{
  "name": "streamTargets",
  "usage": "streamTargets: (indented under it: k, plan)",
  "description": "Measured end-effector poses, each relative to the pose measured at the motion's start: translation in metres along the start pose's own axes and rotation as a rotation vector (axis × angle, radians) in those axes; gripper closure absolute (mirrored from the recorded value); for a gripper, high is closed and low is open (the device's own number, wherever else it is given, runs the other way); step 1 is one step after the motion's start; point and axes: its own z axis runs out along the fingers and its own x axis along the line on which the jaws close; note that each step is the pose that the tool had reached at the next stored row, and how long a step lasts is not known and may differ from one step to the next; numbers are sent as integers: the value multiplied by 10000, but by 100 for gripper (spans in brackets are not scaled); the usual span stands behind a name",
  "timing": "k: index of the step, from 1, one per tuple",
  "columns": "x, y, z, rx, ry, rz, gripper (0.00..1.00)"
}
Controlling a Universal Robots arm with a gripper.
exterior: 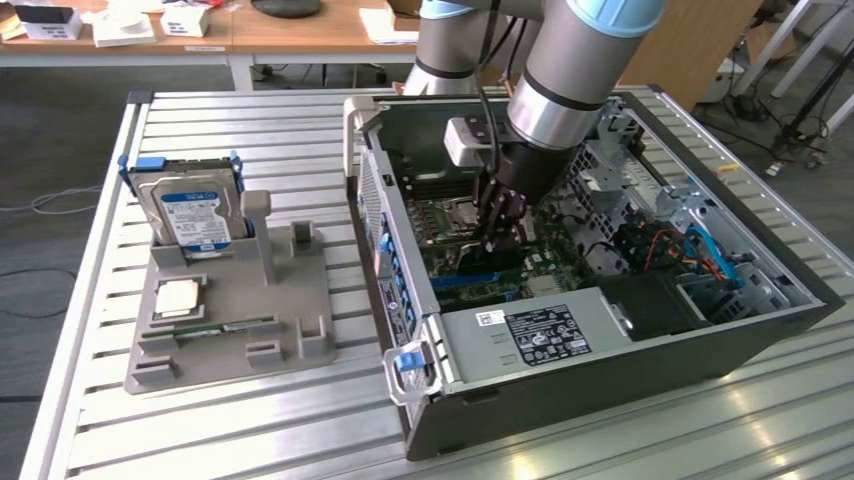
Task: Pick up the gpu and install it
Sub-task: 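Insert the gpu into the slot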
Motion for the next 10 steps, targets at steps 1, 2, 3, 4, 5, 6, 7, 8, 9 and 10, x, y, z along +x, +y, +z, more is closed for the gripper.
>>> streamTargets:
  k: [1, 2, 3, 4, 5, 6, 7, 8, 9, 10]
  plan:
    - [0, 0, 2, 0, 0, 0, 73]
    - [0, -1, 4, 0, -1, 0, 73]
    - [0, -1, 4, 0, 0, 0, 73]
    - [0, -1, 4, -1, 1, 0, 73]
    - [0, -1, 4, 0, 1, 0, 73]
    - [0, -1, 5, 0, 0, 0, 73]
    - [0, -1, 5, 0, 1, 0, 73]
    - [0, -1, 9, 0, 0, 0, 73]
    - [0, -1, 11, -1, 1, 0, 73]
    - [1, -2, 25, -1, 4, 0, 73]
